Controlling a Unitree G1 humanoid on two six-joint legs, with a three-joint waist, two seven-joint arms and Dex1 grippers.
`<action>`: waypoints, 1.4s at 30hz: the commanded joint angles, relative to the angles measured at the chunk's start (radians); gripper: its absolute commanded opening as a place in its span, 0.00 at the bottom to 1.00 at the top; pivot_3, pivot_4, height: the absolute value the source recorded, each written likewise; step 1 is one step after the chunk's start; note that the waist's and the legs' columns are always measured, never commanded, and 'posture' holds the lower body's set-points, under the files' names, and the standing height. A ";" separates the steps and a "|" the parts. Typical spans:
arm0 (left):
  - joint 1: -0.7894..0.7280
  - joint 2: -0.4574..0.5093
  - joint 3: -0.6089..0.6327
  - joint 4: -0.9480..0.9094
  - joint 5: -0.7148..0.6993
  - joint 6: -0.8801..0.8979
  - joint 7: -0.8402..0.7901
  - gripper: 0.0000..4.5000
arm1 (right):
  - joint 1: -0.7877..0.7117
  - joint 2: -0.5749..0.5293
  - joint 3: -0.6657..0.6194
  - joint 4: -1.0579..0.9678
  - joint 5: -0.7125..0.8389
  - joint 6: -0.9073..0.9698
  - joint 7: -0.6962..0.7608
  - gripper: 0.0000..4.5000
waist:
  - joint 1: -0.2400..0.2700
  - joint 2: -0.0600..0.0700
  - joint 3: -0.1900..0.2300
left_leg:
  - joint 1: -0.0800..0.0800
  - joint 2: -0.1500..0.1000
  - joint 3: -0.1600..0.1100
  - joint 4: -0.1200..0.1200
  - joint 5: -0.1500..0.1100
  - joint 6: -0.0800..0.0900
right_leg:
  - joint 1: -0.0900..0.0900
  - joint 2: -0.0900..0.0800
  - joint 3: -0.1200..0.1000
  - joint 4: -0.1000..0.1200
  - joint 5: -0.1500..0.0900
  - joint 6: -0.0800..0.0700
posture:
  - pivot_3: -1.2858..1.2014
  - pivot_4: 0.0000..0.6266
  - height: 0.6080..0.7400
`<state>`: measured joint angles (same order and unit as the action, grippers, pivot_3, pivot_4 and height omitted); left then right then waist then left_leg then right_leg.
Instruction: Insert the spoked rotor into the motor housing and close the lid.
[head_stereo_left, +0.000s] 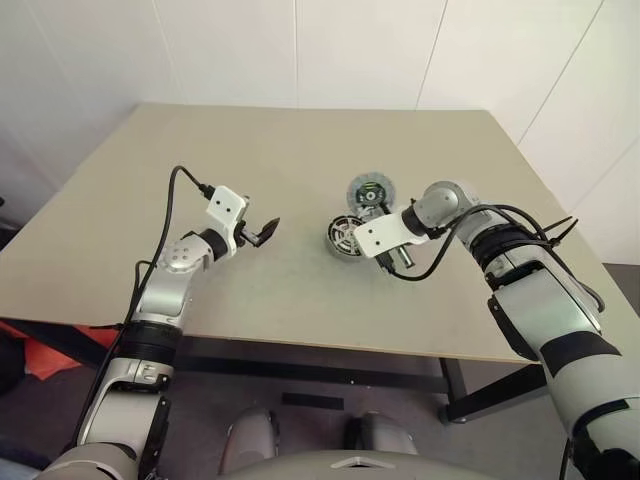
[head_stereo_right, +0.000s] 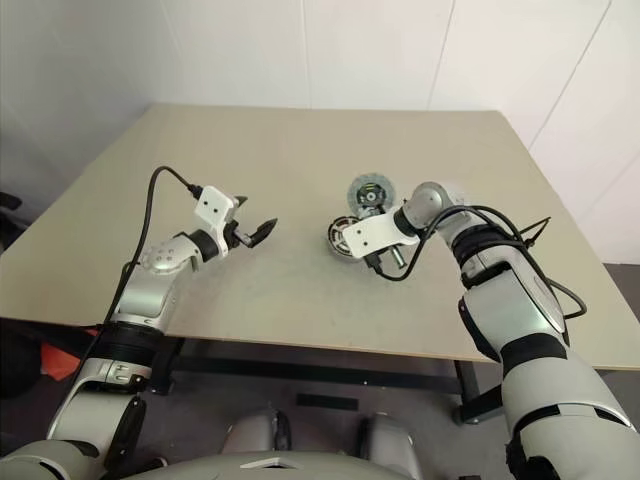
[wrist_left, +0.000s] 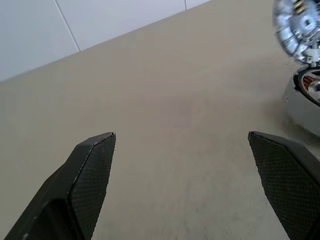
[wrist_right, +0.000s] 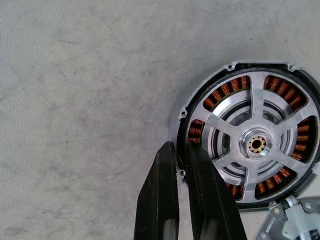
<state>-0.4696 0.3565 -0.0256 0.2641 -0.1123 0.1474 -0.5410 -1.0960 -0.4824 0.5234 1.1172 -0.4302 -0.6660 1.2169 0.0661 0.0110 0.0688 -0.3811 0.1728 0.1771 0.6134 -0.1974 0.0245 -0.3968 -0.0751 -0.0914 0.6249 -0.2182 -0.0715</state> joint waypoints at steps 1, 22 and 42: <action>-0.025 0.007 0.017 -0.015 0.003 -0.027 0.007 1.00 | -0.017 0.007 0.000 0.001 -0.022 -0.014 -0.057 0.00 | 0.000 0.000 0.000 | 0.000 0.000 0.000 0.000 0.000 -0.001 | 0.000 0.000 0.000 0.000 0.000 0.000 | 0.52 0.00 1.00; 0.015 -0.009 0.009 -0.019 0.025 -0.039 0.045 1.00 | 0.127 -0.011 -0.213 -0.590 0.283 1.021 0.240 0.00 | 0.029 0.000 0.001 | -0.014 0.000 0.000 0.001 0.001 0.006 | -0.012 0.001 0.000 0.000 0.001 -0.001 | 0.52 0.00 1.00; 0.045 0.000 0.006 -0.051 0.041 -0.032 0.052 1.00 | 0.117 0.137 -0.168 -0.828 0.432 1.786 -0.017 0.00 | 0.058 0.001 0.001 | -0.004 0.000 -0.001 -0.004 0.004 -0.006 | -0.005 0.001 0.000 -0.001 0.001 0.000 | 0.52 0.00 1.00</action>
<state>-0.4207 0.3484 -0.0339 0.2599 -0.0724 0.1267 -0.4956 -0.9271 -0.3548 0.3712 0.3011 -0.0364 1.1139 1.2084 0.1240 0.0115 0.0695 -0.3848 0.1725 0.1762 0.6095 -0.1932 0.0179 -0.4017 -0.0743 -0.0911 0.6236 -0.2174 -0.0717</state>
